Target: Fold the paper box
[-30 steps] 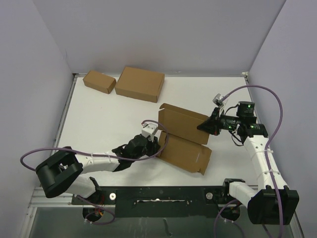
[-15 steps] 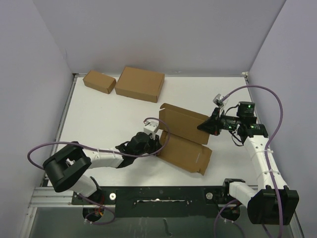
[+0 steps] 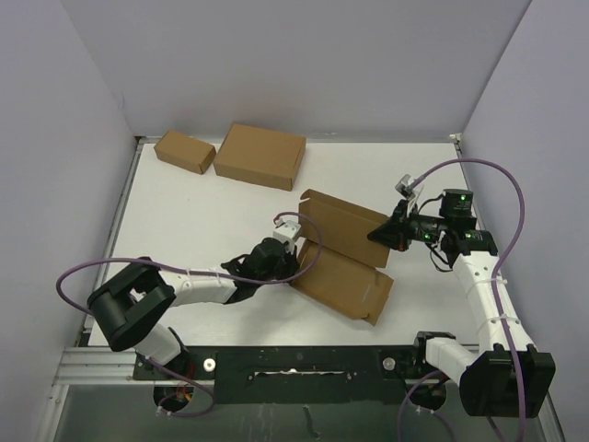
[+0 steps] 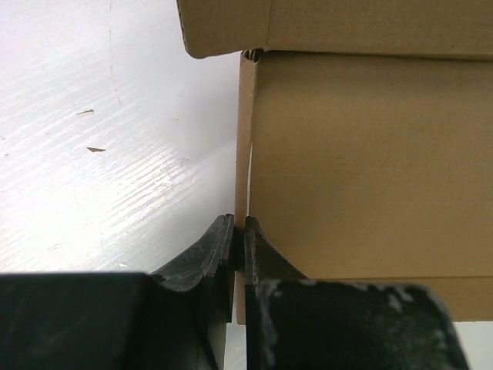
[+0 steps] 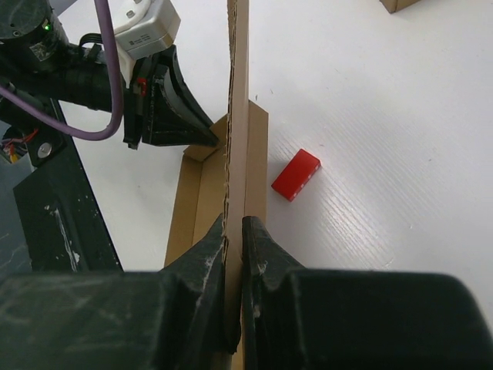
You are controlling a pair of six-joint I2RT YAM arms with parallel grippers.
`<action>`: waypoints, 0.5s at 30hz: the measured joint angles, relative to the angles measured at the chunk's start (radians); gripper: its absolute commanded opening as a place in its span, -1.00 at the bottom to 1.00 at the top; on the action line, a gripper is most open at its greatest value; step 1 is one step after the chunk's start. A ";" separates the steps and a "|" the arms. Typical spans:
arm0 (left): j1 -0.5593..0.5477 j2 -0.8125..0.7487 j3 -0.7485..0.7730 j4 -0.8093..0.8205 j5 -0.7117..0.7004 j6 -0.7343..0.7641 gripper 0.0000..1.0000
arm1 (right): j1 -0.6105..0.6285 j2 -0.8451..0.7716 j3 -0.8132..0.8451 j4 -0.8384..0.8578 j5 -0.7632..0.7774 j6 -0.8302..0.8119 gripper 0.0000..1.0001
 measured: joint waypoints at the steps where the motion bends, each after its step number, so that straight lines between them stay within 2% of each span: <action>1: -0.003 0.000 0.011 -0.024 -0.011 0.000 -1.00 | 0.000 0.000 0.000 0.000 0.008 0.000 -1.00; 8: -0.021 0.000 0.040 -0.096 -0.043 0.008 -0.98 | 0.002 0.008 0.000 0.001 0.024 0.005 -1.00; 15: -0.021 -0.002 0.041 -0.106 -0.013 -0.002 -0.60 | 0.001 0.008 -0.006 0.004 0.013 0.018 -1.00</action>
